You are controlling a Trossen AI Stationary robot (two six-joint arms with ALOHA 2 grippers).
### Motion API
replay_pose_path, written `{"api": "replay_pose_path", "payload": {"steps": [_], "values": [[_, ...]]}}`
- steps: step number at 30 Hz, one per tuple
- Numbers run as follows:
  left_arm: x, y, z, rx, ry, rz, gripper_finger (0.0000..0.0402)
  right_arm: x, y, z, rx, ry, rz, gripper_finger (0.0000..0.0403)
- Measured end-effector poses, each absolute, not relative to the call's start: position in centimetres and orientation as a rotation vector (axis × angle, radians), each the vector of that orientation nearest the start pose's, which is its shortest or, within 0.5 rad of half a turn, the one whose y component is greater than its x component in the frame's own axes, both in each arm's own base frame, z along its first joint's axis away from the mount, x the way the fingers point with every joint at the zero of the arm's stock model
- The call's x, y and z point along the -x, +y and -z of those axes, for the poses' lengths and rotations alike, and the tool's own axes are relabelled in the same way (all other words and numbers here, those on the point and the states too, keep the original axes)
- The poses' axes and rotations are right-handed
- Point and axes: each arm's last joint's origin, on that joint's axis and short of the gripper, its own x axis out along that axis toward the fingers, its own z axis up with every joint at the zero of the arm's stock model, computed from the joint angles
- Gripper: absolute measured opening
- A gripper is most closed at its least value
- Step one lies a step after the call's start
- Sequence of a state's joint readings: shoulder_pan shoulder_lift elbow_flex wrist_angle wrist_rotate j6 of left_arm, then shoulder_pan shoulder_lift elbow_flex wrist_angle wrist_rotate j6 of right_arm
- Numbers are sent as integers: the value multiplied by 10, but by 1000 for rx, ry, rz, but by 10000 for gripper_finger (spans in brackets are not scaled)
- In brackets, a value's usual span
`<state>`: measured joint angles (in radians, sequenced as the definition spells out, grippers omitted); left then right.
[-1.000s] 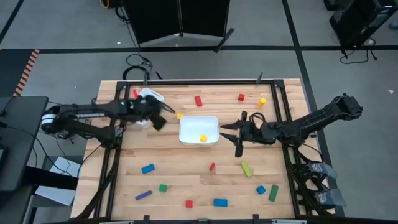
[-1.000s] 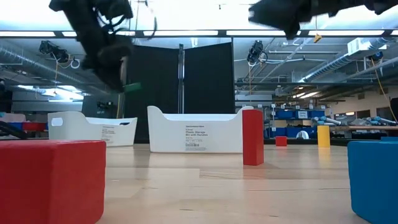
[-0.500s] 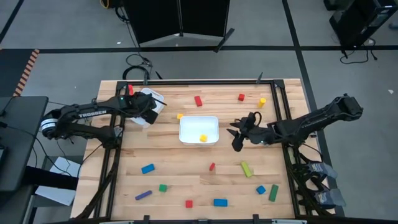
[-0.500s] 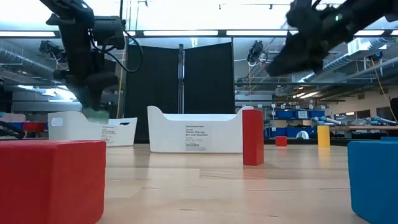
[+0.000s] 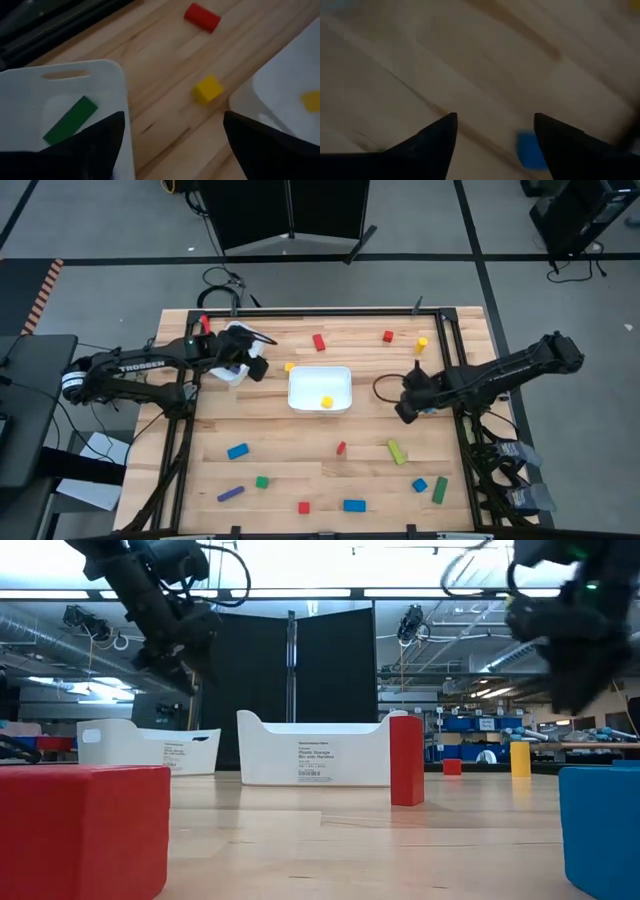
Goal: Sort blocks by size
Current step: Put the top blue small block into the bottom white bin
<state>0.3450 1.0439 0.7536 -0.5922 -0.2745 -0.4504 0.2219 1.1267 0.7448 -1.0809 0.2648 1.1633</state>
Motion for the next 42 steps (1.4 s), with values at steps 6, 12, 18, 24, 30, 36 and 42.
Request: {"api": "replay_pose_path", "payload": {"steps": [6,12,18,24,30,36,42], "values": [[-190,73,-247,419,724,-740,331,-149,35,-201,-635,1275,909,285],[-191,72,-247,426,729,-704,328,-147,35,-192,-633,1306,907,285],[-193,67,-248,413,726,-674,327,-153,38,-179,-592,1401,907,285],[-196,64,-250,407,702,-652,327,-161,36,-163,-542,1505,959,285],[-197,60,-250,400,706,-633,327,-167,31,-150,-501,1587,988,285],[-198,56,-250,393,710,-617,327,-178,27,-139,-511,1616,899,282],[-198,54,-250,389,711,-607,327,-181,26,-135,-536,1660,868,248]]}}
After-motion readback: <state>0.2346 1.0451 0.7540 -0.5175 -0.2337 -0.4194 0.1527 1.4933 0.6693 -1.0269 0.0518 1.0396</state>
